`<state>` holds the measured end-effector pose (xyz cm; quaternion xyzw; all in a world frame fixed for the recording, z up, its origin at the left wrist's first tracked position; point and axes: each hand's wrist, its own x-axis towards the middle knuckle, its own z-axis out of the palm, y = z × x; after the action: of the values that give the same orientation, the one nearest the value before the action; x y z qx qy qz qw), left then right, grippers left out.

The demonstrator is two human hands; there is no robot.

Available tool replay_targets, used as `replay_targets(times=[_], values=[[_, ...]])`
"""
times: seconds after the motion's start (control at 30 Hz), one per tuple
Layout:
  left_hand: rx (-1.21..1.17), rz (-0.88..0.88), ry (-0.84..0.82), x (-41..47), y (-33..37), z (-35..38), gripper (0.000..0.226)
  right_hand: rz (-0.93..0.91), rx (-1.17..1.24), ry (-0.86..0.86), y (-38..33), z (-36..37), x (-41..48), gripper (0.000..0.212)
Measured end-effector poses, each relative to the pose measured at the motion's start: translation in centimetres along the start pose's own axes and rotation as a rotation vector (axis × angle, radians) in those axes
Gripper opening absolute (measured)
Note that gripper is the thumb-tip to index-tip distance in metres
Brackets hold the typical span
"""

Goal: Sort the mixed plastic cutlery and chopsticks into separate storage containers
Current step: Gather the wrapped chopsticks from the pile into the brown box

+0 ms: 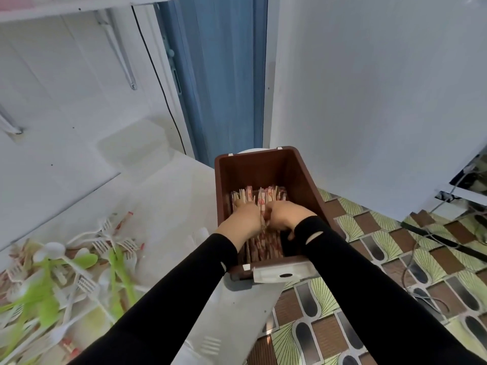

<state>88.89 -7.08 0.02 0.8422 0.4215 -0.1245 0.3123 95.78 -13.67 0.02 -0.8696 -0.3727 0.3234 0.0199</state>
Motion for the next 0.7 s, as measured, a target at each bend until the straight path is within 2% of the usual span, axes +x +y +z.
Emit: replay_targets(times=[0.03, 0.1, 0.17, 0.23, 0.3, 0.37, 0.43, 0.5, 0.57, 0.7], values=[[0.089, -0.033, -0.003, 0.1, 0.3, 0.2, 0.057, 0.011, -0.02, 0.009, 0.0, 0.1, 0.1, 0.046], [0.21, -0.059, -0.021, 0.1, -0.3, 0.7, 0.062, 0.072, -0.062, 0.045, 0.1, 0.1, 0.4, 0.053], [0.379, -0.004, -0.034, -0.3, -0.5, 0.8, 0.071, 0.134, -0.052, 0.11, 0.1, 0.0, 0.6, 0.057], [0.398, 0.075, 0.002, -0.5, -0.8, 0.6, 0.077, 0.12, -0.007, 0.172, 0.1, -0.1, 0.4, 0.056], [0.181, 0.282, 0.159, -0.6, -1.3, 0.1, 0.068, 0.021, 0.042, 0.23, 0.4, -0.1, 0.1, 0.05], [-0.102, 0.512, 0.384, -1.9, -2.0, -0.7, 0.042, -0.114, 0.115, 0.317, 0.4, 0.0, -0.3, 0.041], [-0.251, 0.645, 0.579, -3.6, -3.0, -1.7, 0.024, -0.224, 0.247, 0.417, 0.1, 0.1, -1.2, 0.032], [-0.309, 0.693, 0.691, -4.9, -5.0, -2.5, 0.019, -0.339, 0.363, 0.514, -0.8, 0.1, -2.5, 0.026], [-0.274, 0.65, 0.741, -5.7, -8.6, -3.2, 0.02, -0.457, 0.438, 0.614, -2.4, 0.5, -4.2, 0.023], [-0.256, 0.527, 0.716, -7.4, -17.3, -2.9, 0.032, -0.637, 0.583, 0.704, -6.2, 2.8, -8.5, 0.021]])
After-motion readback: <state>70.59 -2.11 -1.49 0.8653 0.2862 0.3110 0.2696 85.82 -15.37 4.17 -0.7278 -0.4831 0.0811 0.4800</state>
